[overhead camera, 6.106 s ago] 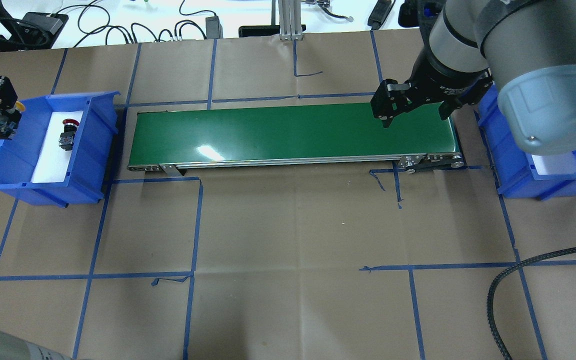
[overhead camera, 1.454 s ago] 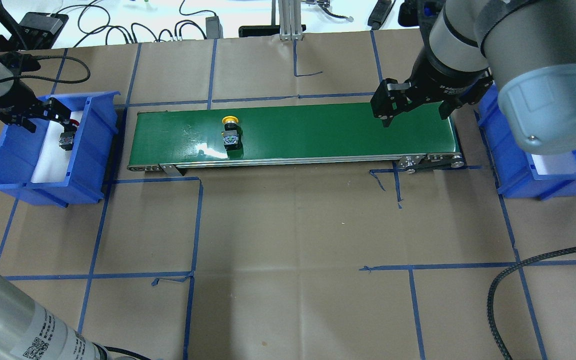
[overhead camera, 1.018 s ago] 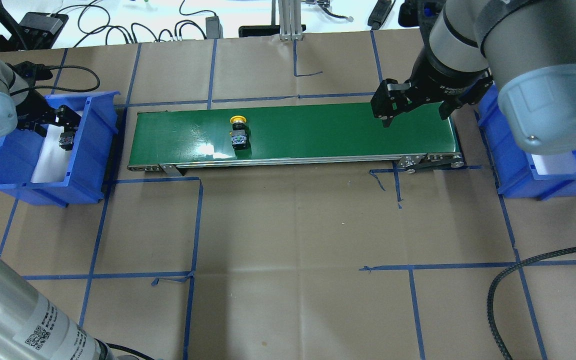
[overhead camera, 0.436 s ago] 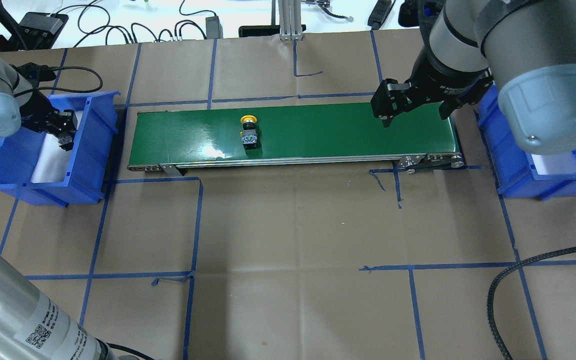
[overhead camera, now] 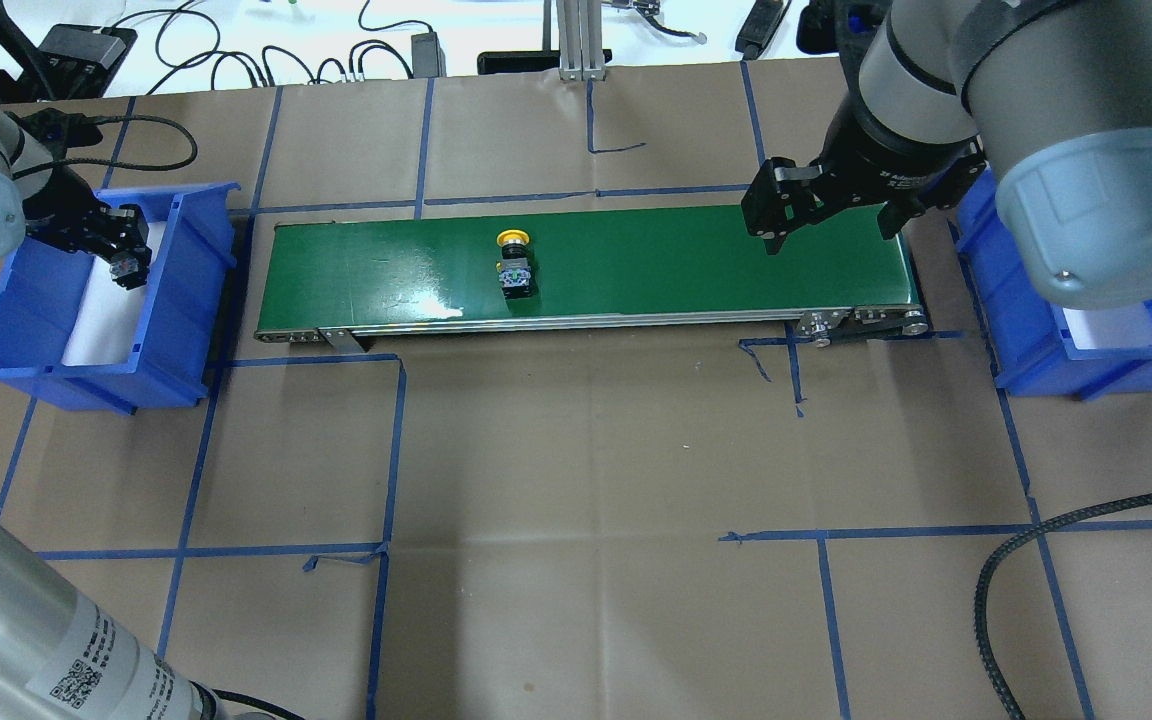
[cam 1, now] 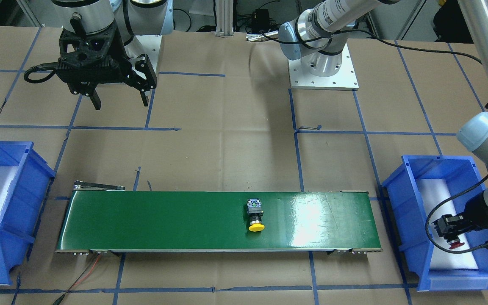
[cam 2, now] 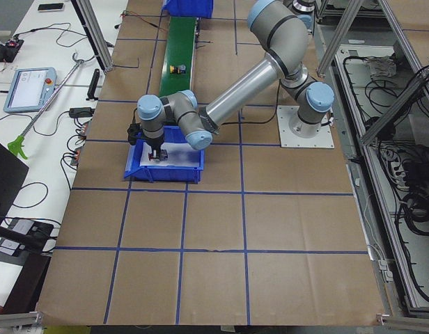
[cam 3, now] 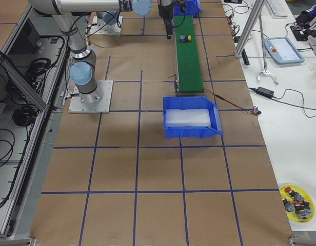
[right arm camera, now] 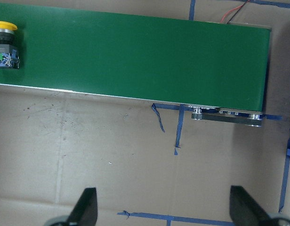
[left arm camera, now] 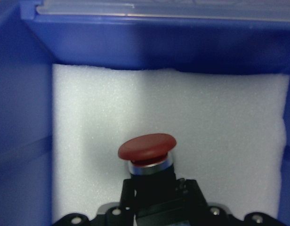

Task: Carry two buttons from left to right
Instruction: 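Lower the left gripper and grasp the red-capped button, then carry the red button onto the conveyor and release it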

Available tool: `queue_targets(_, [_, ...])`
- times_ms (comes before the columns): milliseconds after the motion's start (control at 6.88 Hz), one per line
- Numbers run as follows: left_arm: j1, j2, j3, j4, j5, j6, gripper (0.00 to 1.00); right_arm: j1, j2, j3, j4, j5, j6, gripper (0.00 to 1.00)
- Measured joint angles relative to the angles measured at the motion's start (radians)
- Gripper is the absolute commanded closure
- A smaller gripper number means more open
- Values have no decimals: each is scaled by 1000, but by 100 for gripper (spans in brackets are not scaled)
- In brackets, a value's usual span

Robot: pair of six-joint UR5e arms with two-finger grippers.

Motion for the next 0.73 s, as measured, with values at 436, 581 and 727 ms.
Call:
queue_targets(436, [5, 140, 75, -260, 4, 4, 91, 0, 0, 1, 0, 0, 0, 0])
queue_targets(581, [0, 167, 93, -320, 4, 1, 91, 1, 0, 1, 0, 0, 0, 0])
queue_targets(727, [-16, 179, 97, -353, 4, -9, 91, 1, 0, 1, -2, 0, 0, 0])
